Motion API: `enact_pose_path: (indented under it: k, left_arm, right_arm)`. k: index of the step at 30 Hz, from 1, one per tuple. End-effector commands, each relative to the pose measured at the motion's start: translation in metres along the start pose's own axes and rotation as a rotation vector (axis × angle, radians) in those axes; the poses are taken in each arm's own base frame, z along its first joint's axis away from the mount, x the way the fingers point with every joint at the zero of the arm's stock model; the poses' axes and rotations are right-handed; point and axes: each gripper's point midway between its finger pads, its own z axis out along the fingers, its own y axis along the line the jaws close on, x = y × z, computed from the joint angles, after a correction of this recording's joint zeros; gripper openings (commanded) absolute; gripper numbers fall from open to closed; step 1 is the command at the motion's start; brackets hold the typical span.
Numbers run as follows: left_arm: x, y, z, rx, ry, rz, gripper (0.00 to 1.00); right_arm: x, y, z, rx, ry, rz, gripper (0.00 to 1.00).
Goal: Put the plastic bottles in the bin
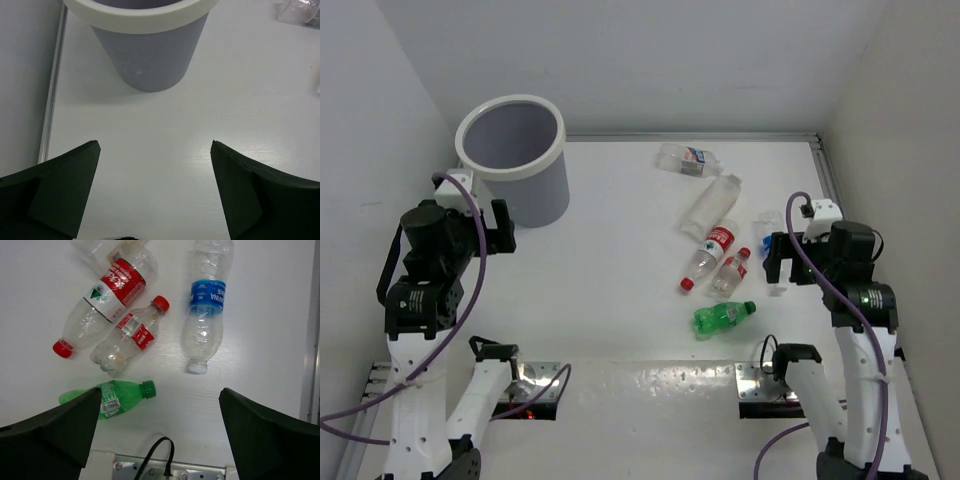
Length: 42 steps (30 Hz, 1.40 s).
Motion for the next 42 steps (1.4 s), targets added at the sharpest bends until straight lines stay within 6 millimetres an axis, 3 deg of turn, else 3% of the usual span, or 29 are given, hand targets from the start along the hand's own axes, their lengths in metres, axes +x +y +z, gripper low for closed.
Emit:
enact_pose_path:
  k: [1, 4, 6, 8, 9, 10, 12, 17, 21, 25, 31, 36, 38, 41, 42]
  left_arm:
    - [-0.004, 0.000, 0.004, 0.009, -0.022, 0.028, 1.00]
    - [-0.004, -0.001, 0.004, 0.021, -0.023, 0.039, 1.00]
    - [-0.010, -0.001, 0.008, 0.012, -0.039, 0.016, 1.00]
    - [-0.012, 0.002, 0.014, -0.001, -0.038, 0.006, 1.00]
    - [-0.015, 0.002, 0.012, -0.001, -0.047, 0.006, 1.00]
    - [-0.014, 0.002, 0.015, -0.001, -0.036, 0.015, 1.00]
    - [-0.015, 0.000, 0.018, 0.009, -0.036, 0.015, 1.00]
    - [-0.013, 0.004, 0.023, -0.012, -0.028, 0.015, 1.00]
    - [-0.010, 0.006, 0.028, -0.021, -0.016, 0.023, 1.00]
    - [-0.011, 0.007, 0.034, -0.021, -0.014, 0.023, 1.00]
    - [-0.013, -0.001, 0.037, 0.027, -0.028, 0.043, 1.00]
    - [-0.018, -0.010, 0.037, 0.080, -0.049, 0.054, 1.00]
    - [-0.024, -0.017, 0.032, 0.119, -0.071, 0.073, 1.00]
    - [-0.063, -0.039, 0.009, 0.242, -0.182, 0.109, 0.98]
    - [-0.075, -0.045, 0.004, 0.277, -0.206, 0.116, 0.96]
  right_arm:
    - [-0.003, -0.018, 0.011, 0.083, 0.022, -0.007, 0.99]
    - [0.005, -0.030, 0.038, 0.124, 0.095, -0.001, 0.95]
    - [-0.002, -0.041, 0.052, 0.171, 0.086, -0.011, 0.95]
    - [0.013, -0.053, 0.082, 0.202, 0.210, 0.008, 0.93]
    - [0.001, -0.054, 0.082, 0.209, 0.174, 0.012, 0.93]
    - [0.014, -0.058, 0.100, 0.208, 0.262, 0.029, 0.91]
    - [0.016, -0.063, 0.121, 0.197, 0.318, 0.077, 0.90]
    - [0.016, -0.072, 0.155, 0.194, 0.377, 0.120, 0.89]
    - [0.034, -0.076, 0.181, 0.173, 0.457, 0.147, 0.82]
    - [0.052, -0.079, 0.200, 0.181, 0.514, 0.156, 0.67]
    - [0.062, -0.086, 0.214, 0.195, 0.535, 0.115, 0.55]
    - [0.051, -0.088, 0.207, 0.184, 0.493, 0.106, 0.23]
    - [0.035, -0.082, 0.194, 0.148, 0.447, 0.084, 0.19]
    - [-0.008, -0.056, 0.162, -0.001, 0.314, 0.023, 0.16]
    - [-0.037, -0.050, 0.143, -0.025, 0.226, -0.020, 0.15]
